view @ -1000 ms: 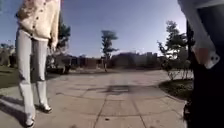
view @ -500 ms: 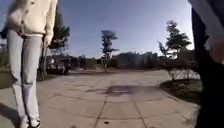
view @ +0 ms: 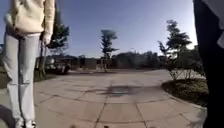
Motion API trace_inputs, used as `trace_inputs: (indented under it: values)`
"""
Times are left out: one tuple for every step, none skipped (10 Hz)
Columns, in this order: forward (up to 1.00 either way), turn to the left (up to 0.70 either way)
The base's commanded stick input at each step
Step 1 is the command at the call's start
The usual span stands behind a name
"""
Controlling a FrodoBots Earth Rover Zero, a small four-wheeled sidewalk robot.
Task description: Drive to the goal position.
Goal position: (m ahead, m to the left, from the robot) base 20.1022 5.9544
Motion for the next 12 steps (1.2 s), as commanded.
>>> trace_inputs:
  values:
    - [0.21,0.0]
    - [0.21,0.0]
    - [0.21,0.0]
    - [0.21,0.0]
    - [0.21,0.0]
    - [0.21,0.0]
    - [0.21,0.0]
    - [0.21,0.0]
    - [0.21,0.0]
    - [0.21,0.0]
    - [0.21,0.0]
    - [0.21,0.0]
